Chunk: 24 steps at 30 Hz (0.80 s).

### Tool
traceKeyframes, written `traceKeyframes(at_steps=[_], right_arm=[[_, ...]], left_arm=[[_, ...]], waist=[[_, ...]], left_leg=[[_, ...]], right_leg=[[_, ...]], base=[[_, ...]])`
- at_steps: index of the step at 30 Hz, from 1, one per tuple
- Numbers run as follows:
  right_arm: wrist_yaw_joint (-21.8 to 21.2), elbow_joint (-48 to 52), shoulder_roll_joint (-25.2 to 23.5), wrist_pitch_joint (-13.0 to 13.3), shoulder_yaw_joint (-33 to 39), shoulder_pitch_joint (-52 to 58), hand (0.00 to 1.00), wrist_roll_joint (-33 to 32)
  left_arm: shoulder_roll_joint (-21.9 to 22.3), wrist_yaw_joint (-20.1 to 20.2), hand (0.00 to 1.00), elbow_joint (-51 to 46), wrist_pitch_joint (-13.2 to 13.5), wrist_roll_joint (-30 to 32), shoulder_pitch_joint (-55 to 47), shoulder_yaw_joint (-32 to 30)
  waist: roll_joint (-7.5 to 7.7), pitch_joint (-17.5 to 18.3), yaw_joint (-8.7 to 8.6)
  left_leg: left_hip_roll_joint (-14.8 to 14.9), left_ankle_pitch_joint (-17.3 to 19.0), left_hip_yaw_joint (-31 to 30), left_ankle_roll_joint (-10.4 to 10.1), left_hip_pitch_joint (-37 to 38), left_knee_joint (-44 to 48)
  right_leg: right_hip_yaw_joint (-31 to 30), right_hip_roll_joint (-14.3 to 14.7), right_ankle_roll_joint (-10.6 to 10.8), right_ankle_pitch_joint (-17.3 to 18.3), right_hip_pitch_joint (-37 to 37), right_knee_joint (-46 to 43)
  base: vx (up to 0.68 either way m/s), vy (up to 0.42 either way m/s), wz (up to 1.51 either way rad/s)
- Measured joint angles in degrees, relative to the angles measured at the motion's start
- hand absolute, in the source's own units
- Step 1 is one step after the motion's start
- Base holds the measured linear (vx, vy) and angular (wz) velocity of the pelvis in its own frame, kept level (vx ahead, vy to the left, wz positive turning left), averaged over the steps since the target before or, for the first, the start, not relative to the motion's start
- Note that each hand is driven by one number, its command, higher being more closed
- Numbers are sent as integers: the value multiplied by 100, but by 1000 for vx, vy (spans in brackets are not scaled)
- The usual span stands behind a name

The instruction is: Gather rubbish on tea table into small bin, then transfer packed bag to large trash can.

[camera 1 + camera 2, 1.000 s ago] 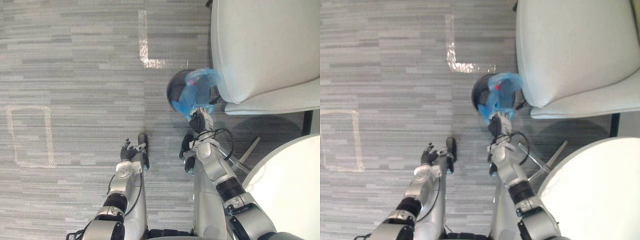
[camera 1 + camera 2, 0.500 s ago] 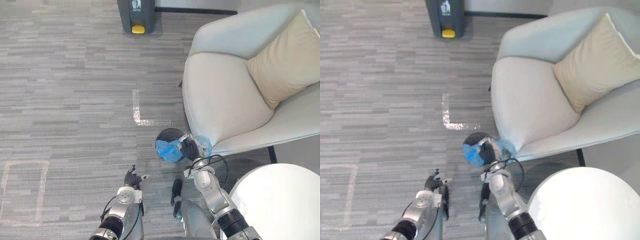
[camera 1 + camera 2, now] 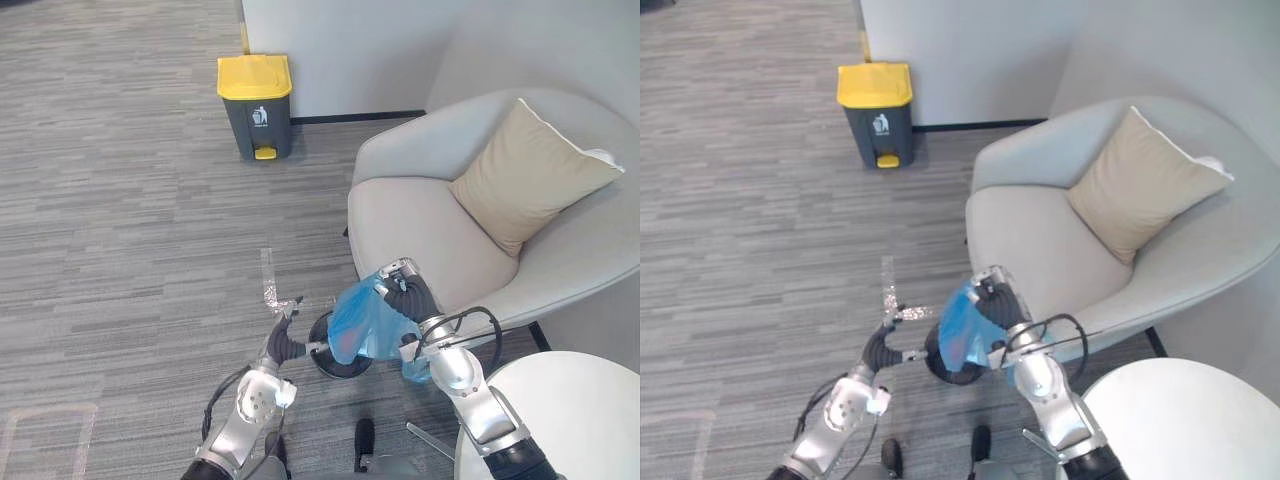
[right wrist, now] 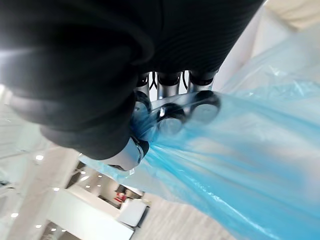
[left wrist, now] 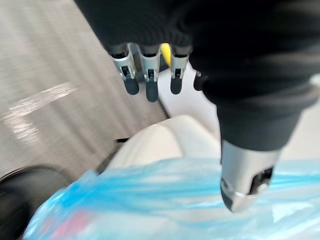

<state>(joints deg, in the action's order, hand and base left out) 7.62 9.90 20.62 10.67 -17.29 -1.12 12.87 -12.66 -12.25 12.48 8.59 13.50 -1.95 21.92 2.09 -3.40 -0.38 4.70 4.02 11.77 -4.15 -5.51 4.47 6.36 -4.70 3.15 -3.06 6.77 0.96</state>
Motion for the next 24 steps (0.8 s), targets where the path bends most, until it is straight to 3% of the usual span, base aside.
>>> traceKeyframes(at_steps=[6, 10, 24], right_arm=[[-239, 151, 478, 38, -564, -486, 100, -560], [-393, 528, 702, 167, -603, -574, 100, -1068], [-675, 539, 933, 236, -1254, -1232, 100, -1401]], left_arm=[[-288, -25, 0, -563, 2, 313, 353, 305], [-527, 0, 0, -971, 200, 439, 739, 423], [-912, 131, 0, -946, 299, 801, 1224, 985]], waist=[[2, 78, -30], [-30, 283, -37], [-44, 452, -169]], left_leg=[[-43, -85, 58, 40, 190, -277], [-69, -138, 106, 46, 284, -431], [-124, -326, 188, 84, 457, -768]], right_leg=[[-91, -13, 16, -74, -71, 83], [-116, -8, 22, -78, -73, 83], [-230, -37, 59, -126, -50, 100]], base=[[-11, -1, -4], [5, 3, -5], [-3, 0, -3]])
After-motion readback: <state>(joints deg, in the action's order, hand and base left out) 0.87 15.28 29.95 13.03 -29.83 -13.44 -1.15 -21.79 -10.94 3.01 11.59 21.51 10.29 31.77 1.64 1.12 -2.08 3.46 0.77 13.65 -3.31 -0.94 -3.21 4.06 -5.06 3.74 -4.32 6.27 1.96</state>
